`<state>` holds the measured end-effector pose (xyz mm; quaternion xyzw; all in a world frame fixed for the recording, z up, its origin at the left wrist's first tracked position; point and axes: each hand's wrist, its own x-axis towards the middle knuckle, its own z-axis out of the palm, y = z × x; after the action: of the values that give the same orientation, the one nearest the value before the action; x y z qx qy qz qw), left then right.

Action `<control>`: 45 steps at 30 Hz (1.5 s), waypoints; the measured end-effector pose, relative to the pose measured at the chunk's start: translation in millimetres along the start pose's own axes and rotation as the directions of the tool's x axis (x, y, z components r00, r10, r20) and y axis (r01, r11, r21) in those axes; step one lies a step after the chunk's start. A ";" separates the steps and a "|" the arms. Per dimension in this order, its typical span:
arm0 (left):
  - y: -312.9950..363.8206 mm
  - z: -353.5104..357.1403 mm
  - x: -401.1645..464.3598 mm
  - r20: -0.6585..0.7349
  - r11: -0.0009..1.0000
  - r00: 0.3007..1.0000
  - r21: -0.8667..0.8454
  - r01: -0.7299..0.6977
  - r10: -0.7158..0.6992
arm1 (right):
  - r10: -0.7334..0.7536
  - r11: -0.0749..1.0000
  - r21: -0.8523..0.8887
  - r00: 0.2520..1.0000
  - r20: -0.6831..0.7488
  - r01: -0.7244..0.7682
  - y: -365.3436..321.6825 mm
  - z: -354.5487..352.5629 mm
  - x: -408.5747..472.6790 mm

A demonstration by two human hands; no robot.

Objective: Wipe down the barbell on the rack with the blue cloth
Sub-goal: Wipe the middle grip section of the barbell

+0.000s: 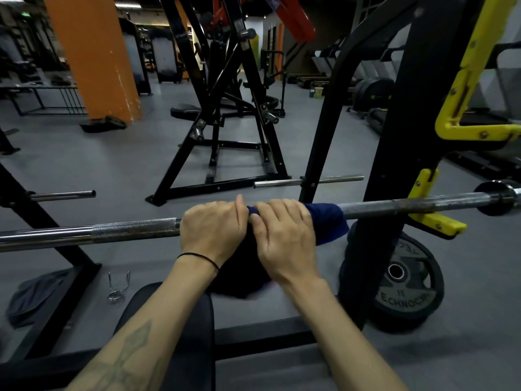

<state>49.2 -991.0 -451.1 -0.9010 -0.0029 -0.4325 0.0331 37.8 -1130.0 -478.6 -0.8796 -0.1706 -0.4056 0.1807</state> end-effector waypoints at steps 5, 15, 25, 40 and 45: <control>-1.2 -1.0 -0.3 0.004 0.998 1.000 -0.057 -0.017 0.018 | 0.122 0.977 -0.169 0.992 -0.038 -0.127 88.2 -36.8 0.5; 1.3 0.7 2.1 0.023 0.996 0.999 -0.080 0.040 -0.038 | 0.293 0.951 -0.062 0.947 -0.129 -0.303 29.6 -4.7 0.6; 5.3 -4.2 3.2 0.026 0.993 0.998 -0.095 0.063 -0.061 | 0.084 0.995 -0.050 0.996 -0.038 -0.085 27.3 -9.6 -0.3; 2.1 -3.1 1.1 -0.018 0.998 0.999 -0.062 0.028 -0.029 | 0.029 0.992 -0.119 0.999 -0.040 -0.034 81.1 -30.5 -0.2; 3.1 -2.7 1.6 -0.008 0.997 0.999 -0.063 0.039 -0.040 | 0.237 0.966 -0.073 0.961 -0.144 -0.249 39.4 -5.9 5.8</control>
<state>48.2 -994.3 -448.3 -0.8994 -0.0068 -0.4370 -0.0039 55.1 -1166.4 -477.5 -0.8719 -0.0300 -0.4457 0.2003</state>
